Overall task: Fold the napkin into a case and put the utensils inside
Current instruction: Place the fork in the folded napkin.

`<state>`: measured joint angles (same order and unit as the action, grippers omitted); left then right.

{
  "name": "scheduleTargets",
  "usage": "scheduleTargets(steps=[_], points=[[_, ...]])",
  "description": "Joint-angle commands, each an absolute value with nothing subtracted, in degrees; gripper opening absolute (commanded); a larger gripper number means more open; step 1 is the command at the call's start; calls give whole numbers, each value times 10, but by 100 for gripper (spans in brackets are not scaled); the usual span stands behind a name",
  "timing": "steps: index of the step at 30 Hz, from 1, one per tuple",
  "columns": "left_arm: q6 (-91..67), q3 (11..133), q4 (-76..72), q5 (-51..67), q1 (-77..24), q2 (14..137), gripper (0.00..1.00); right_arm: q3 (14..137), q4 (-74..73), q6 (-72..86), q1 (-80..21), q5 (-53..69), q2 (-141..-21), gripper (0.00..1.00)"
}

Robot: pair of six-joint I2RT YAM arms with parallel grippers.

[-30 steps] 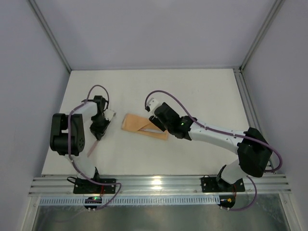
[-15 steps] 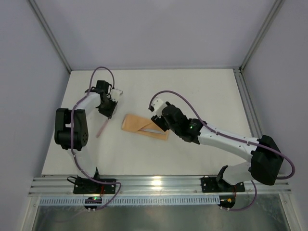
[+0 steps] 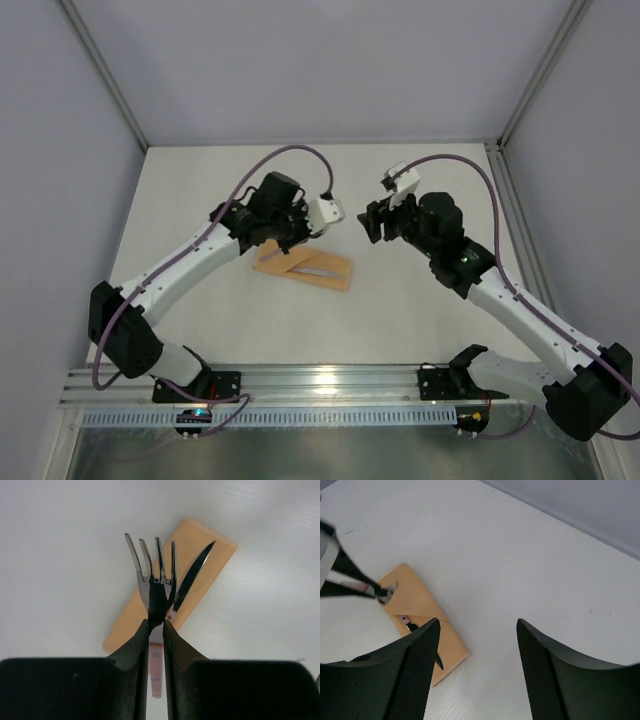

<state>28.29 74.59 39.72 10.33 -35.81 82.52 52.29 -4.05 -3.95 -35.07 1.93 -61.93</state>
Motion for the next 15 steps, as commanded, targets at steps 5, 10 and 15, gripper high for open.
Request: scheduleTargets(steps=[5,10,15], points=[[462,885,449,179,-477,1006,0,518,-148,30,-167,-42,-563,67],[518,984,485,164,-512,1119,0,483,-127,48,-147,-47,-559,67],[536,1010,490,174,-521,1161,0,476,-135,56,-147,-45,-575,66]])
